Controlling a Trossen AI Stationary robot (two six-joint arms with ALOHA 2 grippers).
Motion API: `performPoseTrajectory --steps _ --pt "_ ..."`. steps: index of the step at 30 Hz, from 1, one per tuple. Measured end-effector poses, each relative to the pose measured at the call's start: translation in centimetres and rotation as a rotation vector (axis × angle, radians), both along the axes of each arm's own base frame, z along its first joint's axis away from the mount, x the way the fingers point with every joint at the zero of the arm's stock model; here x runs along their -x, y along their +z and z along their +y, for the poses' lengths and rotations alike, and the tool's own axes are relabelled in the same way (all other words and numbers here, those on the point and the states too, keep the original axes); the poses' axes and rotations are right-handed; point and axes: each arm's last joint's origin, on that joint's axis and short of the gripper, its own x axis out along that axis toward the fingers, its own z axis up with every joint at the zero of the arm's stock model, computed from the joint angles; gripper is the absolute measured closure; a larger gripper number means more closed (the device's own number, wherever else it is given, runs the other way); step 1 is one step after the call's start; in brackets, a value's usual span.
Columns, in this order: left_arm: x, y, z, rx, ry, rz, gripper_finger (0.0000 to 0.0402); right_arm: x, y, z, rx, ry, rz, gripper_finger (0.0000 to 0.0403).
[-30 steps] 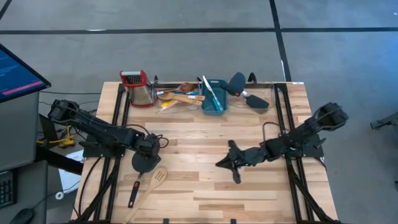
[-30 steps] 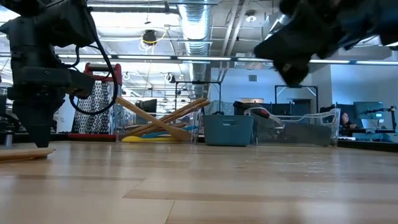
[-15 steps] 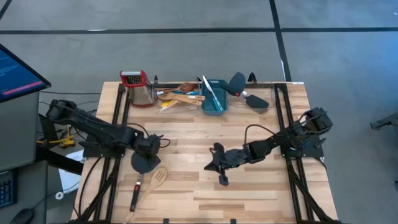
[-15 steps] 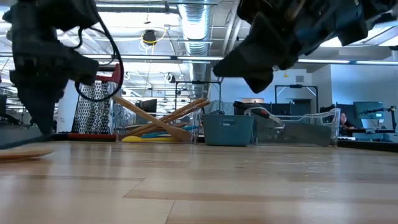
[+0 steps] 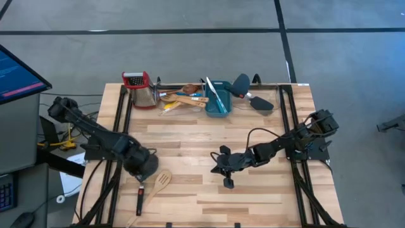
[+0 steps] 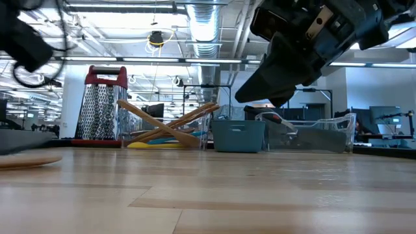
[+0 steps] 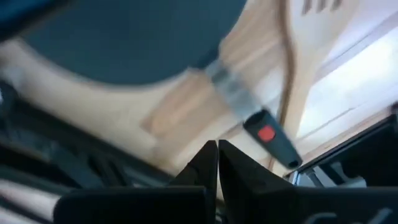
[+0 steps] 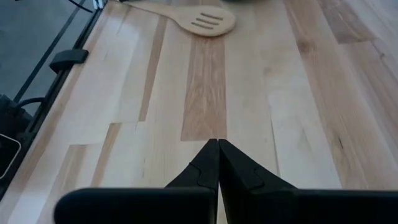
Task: Pick & Place Kitchen Items
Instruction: Put the black spatula into the right transparent bin
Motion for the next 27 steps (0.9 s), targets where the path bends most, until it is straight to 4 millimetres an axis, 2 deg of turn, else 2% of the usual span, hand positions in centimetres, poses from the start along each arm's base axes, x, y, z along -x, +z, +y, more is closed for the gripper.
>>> performPoseTrajectory --steps 6,13,20,24,27 --pt "1.2 -0.4 -2.6 0.001 0.048 0.086 0.04 0.3 -0.2 0.4 -0.004 0.003 0.02 0.0403" --pt "0.1 -2.3 -5.3 0.017 0.042 0.082 0.04 0.3 -0.2 0.4 -0.004 0.003 0.019 0.0403" --pt "-0.7 -5.2 -6.1 -0.067 -0.001 0.155 0.04 0.3 -0.1 0.4 -0.005 0.003 0.017 0.0403" --pt "-0.8 -6.0 -6.2 -0.092 -0.009 0.173 0.04 0.3 -0.1 0.4 -0.005 0.003 0.017 0.0403" --pt "-1.1 -6.2 -6.2 -0.133 -0.001 0.12 0.04 0.3 -0.1 0.4 -0.005 0.004 0.017 0.0403"
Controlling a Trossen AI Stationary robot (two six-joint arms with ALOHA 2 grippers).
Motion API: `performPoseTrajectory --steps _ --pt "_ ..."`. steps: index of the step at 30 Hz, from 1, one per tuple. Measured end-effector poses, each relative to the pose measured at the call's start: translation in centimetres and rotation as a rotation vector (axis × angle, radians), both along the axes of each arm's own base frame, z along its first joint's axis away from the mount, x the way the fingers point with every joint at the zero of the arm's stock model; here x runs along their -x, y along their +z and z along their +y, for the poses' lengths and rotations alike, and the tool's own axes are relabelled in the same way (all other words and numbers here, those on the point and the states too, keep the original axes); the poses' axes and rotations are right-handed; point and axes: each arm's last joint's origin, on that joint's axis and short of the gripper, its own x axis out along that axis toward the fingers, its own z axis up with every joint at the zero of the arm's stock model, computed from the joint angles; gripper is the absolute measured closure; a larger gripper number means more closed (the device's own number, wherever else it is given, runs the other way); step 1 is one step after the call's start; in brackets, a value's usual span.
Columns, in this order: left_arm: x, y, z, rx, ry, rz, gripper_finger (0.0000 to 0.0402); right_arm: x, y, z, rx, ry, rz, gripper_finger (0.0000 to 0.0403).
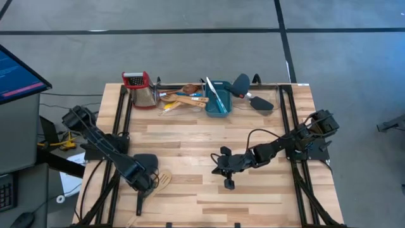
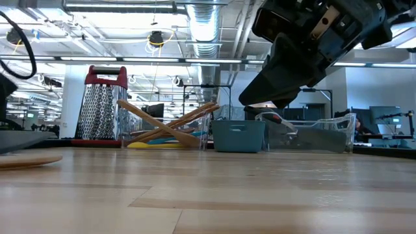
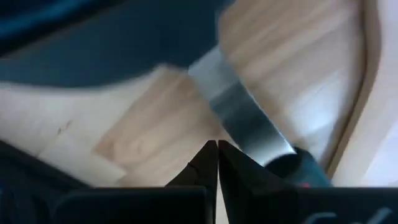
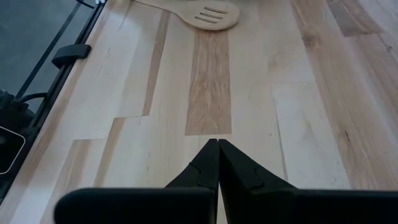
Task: Pick & Place Kitchen Items
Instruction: Put the black spatula into the right transparent bin
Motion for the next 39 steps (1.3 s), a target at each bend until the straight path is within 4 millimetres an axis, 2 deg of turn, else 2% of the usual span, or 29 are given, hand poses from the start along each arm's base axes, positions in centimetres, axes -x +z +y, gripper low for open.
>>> performPoseTrajectory --steps 6,15,23,31,39 --pt "-1.0 -0.1 1.0 -0.1 -0.02 -0.124 0.04 0.0 0.0 0.0 0.0 0.0 -0.001 0.0403" --pt "-1.9 -1.3 4.1 -0.11 -0.016 -0.146 0.04 0.0 0.0 0.0 0.0 0.0 0.0 0.0403" --pt "-3.0 -1.4 5.4 -0.105 -0.057 -0.205 0.04 0.0 0.0 0.0 0.0 0.0 0.0 0.0403" --pt "-4.2 -1.4 6.9 -0.187 -0.075 -0.296 0.04 0.0 0.0 0.0 0.0 0.0 0.0 0.0403" --pt "-5.4 -1.4 9.2 -0.247 -0.112 -0.352 0.04 0.0 0.0 -0.1 0.0 -0.002 -0.001 0.0403"
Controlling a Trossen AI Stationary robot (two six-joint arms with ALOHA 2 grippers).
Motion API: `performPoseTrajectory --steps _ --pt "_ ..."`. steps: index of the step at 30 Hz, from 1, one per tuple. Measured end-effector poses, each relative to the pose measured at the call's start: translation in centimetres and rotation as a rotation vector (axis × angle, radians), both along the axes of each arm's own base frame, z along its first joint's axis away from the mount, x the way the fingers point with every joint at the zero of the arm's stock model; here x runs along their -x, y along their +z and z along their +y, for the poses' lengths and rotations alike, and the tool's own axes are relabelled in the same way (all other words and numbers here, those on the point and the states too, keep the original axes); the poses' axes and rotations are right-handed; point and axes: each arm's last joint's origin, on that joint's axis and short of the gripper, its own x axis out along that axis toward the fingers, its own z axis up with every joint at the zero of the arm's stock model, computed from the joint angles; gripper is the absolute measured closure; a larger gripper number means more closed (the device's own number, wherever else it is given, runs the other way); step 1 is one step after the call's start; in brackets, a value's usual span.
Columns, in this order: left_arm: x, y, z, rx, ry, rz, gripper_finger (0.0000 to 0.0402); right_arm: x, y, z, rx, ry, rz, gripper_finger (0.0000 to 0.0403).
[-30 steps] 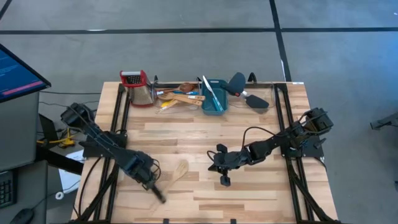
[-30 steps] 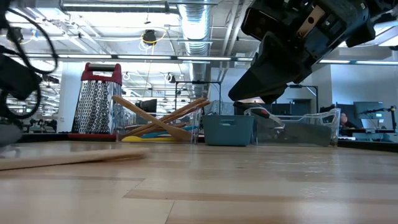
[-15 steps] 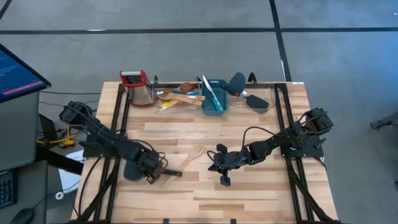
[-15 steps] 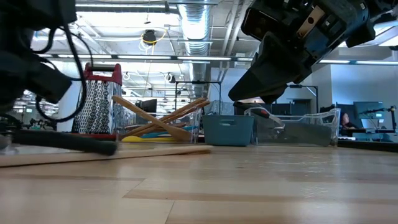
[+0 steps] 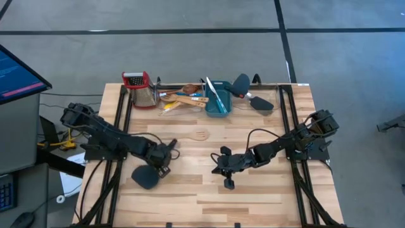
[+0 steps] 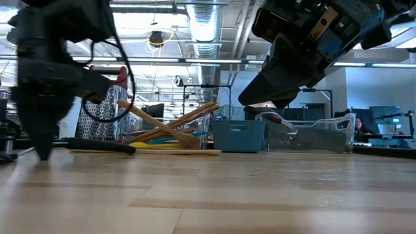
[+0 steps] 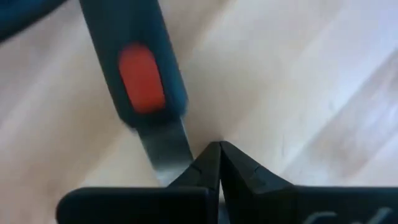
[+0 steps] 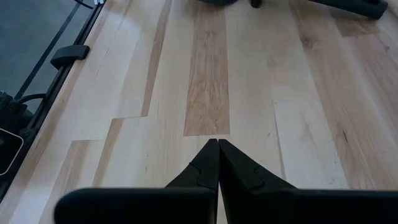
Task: Pick & Place Kitchen Items
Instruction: Put the black spatula into the right transparent bin
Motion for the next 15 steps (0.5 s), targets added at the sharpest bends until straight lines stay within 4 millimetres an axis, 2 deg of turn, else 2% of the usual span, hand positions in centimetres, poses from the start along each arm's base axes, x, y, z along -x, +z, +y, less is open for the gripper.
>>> performPoseTrajectory --steps 7,15 --pt "-1.4 0.0 1.7 -0.092 -0.011 -0.118 0.04 0.0 0.0 0.0 0.0 0.0 0.0 0.0403" --pt "-0.8 1.6 0.9 -0.036 -0.042 -0.191 0.04 0.0 0.0 0.0 0.0 0.0 0.001 0.0403"
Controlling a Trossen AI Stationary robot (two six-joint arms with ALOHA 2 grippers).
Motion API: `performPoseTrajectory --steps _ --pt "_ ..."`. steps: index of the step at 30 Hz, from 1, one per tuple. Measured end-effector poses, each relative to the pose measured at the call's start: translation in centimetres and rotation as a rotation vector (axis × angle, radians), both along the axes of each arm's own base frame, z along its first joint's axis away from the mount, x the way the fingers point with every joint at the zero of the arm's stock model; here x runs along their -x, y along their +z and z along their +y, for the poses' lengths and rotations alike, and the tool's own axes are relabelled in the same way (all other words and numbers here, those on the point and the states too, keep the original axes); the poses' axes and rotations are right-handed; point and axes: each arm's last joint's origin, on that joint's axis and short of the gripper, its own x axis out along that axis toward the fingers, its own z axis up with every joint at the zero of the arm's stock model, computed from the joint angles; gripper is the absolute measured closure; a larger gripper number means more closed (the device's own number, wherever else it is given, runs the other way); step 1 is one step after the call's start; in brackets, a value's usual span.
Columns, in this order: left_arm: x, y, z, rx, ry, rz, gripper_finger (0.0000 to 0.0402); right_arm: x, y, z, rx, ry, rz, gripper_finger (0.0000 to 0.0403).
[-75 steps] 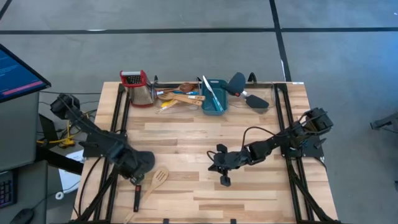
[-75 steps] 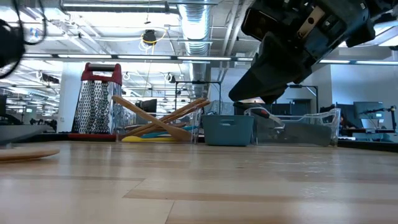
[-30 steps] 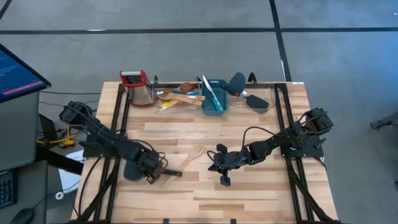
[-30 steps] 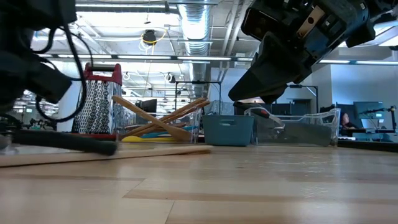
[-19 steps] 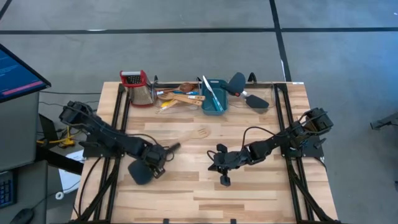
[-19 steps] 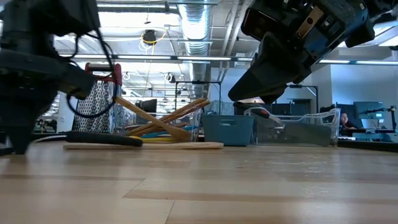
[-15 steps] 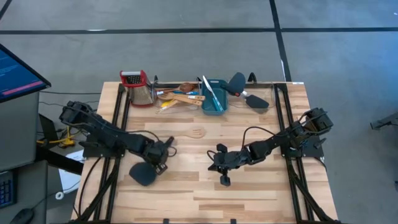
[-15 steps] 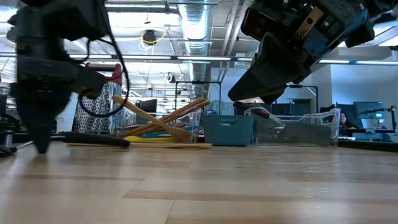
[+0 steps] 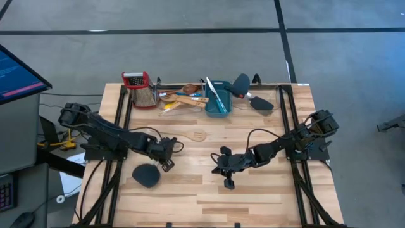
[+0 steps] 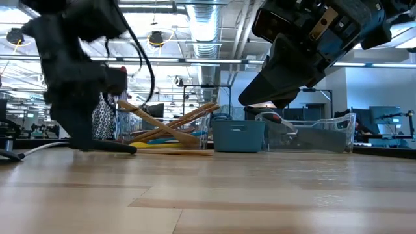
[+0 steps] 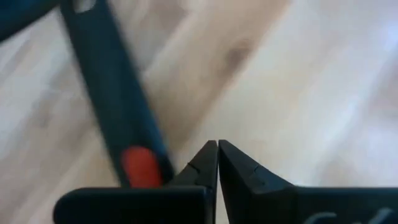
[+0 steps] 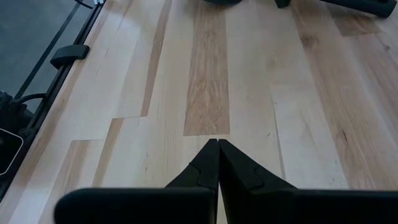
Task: Pick & Place Kitchen Items
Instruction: Put the black spatula into the right transparent bin
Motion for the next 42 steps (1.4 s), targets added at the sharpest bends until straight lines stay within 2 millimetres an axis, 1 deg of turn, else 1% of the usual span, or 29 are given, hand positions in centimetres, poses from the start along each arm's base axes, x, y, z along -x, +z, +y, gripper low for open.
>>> performPoseTrajectory --steps 2,7,13,16,20,23,28,30,32,35,39,42 --pt "0.3 0.9 -0.3 0.046 -0.006 -0.021 0.04 0.0 0.0 0.0 0.0 0.0 0.0 0.0403" --pt "2.0 2.0 -0.9 0.148 0.016 0.043 0.04 0.0 0.0 0.0 0.0 0.0 0.0 0.0403" --pt "4.3 2.5 -2.1 0.384 0.01 0.258 0.04 0.0 0.0 0.0 0.001 0.001 0.002 0.0403" --pt "5.0 2.9 -2.9 0.512 -0.001 0.34 0.04 0.0 0.0 0.0 0.001 0.001 0.003 0.0403" --pt "5.6 3.3 -3.8 0.607 0.019 0.403 0.04 0.0 0.0 0.0 0.001 0.001 0.003 0.0403" --pt "6.1 3.4 -4.7 0.635 0.017 0.454 0.04 0.0 0.0 0.0 0.001 0.001 0.004 0.0403" --pt "7.2 3.3 -5.7 0.619 0.042 0.529 0.04 0.1 -0.1 0.0 0.005 0.002 0.014 0.0403" --pt "7.8 3.3 -5.9 0.587 0.058 0.57 0.04 0.1 -0.1 0.0 0.006 0.001 0.015 0.0403" --pt "8.5 3.1 -5.9 0.506 0.088 0.596 0.04 0.1 -0.1 0.0 0.005 0.002 0.015 0.0403" --pt "9.2 2.9 -5.7 0.365 0.122 0.584 0.04 0.1 -0.1 0.0 0.005 0.002 0.015 0.0403" --pt "9.3 2.8 -5.5 0.316 0.131 0.566 0.04 0.1 -0.1 0.0 0.005 0.001 0.015 0.0403" --pt "9.7 2.2 -5.2 0.292 0.14 0.577 0.04 0.1 -0.1 0.0 0.005 0.002 0.015 0.0403"
